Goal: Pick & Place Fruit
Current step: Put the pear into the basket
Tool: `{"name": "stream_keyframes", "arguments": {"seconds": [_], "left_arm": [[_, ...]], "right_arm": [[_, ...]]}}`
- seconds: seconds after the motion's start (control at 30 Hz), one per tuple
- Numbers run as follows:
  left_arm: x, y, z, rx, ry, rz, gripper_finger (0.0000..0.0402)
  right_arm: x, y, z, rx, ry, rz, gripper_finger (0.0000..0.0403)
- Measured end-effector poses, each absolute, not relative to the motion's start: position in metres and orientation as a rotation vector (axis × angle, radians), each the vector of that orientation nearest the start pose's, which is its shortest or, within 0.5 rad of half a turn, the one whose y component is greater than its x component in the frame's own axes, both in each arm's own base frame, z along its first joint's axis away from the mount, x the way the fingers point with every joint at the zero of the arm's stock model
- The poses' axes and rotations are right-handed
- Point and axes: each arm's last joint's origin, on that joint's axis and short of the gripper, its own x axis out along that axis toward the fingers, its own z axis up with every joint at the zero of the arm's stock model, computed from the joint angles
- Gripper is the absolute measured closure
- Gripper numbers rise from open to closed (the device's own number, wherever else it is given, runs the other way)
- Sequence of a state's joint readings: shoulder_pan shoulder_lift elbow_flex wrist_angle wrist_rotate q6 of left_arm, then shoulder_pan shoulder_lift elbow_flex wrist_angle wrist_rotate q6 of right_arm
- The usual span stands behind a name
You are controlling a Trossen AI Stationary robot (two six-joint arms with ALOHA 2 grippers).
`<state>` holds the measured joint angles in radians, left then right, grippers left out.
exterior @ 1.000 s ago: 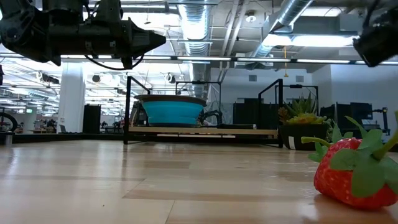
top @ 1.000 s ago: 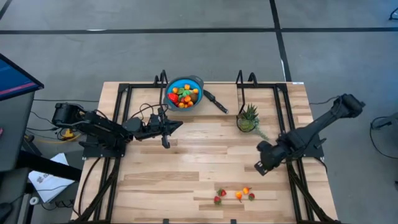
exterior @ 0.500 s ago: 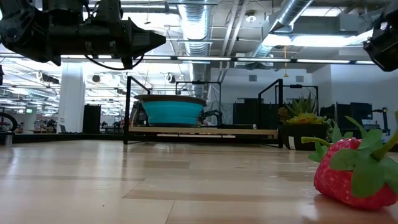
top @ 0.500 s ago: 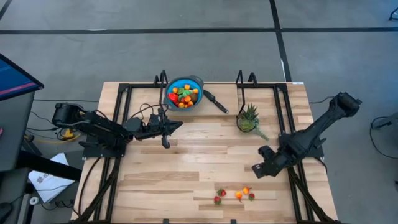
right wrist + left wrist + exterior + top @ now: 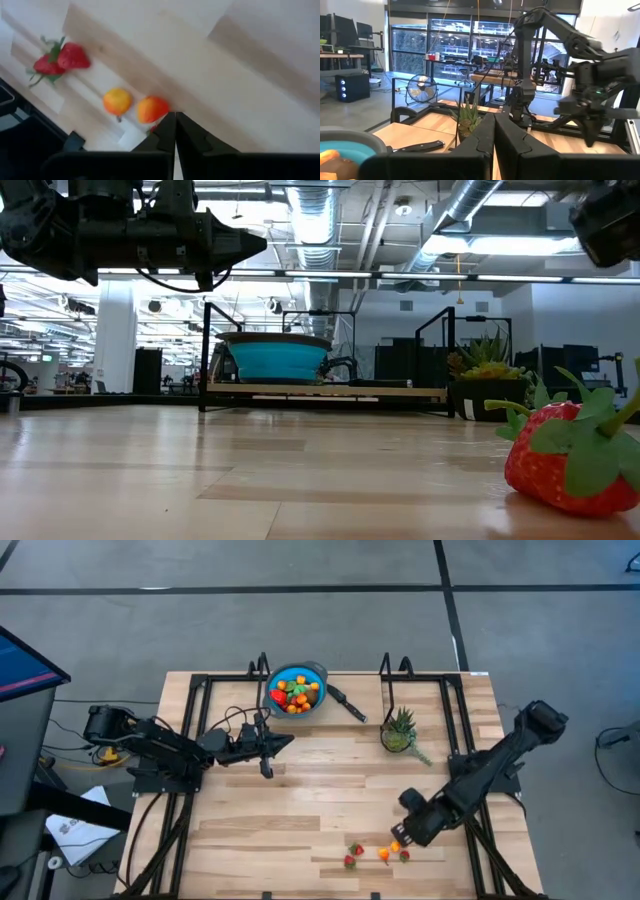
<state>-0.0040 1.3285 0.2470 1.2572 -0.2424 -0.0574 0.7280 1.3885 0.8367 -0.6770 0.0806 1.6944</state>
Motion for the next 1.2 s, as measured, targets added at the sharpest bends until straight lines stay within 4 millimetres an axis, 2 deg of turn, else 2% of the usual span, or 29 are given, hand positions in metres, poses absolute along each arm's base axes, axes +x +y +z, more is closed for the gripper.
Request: {"name": "stream_keyframes", "arguments": {"seconds": [0.2, 0.33, 0.43, 0.57, 0.8, 0.9, 1.0, 1.2], "left_arm": [[0.219, 0.006, 0.188, -0.079, -0.181, 0.234, 0.0400], [0.219, 0.006, 0.188, -0.078, -0.182, 0.234, 0.0400], [0.219, 0.006, 0.188, -0.079, -0.182, 0.234, 0.0400], [0.219, 0.006, 0.188, -0.079, -0.182, 0.234, 0.0400], [0.219, 0.006, 0.188, -0.078, -0.181, 0.233, 0.0400], [0.219, 0.006, 0.188, -0.078, -0.181, 0.233, 0.0400], [0.219, 0.006, 0.188, -0.078, -0.181, 0.233, 0.0400], [0.219, 0.006, 0.188, -0.078, -0.181, 0.230, 0.0400]], "right_arm": [[0.199, 0.185, 0.197, 0.960, 1.240, -0.515, 0.0385], [0.203, 0.194, 0.192, 0.980, 1.247, -0.551, 0.0380], [0.206, 0.197, 0.188, 0.991, 1.270, -0.578, 0.0361], [0.211, 0.197, 0.186, 1.000, 1.282, -0.605, 0.0311], [0.217, 0.190, 0.188, 1.045, 1.270, -0.638, 0.0195], [0.218, 0.189, 0.187, 1.085, 1.259, -0.675, 0.0168], [0.218, 0.189, 0.187, 1.110, 1.246, -0.697, 0.0167], [0.215, 0.192, 0.187, 1.147, 1.198, -0.741, 0.0194]]}}
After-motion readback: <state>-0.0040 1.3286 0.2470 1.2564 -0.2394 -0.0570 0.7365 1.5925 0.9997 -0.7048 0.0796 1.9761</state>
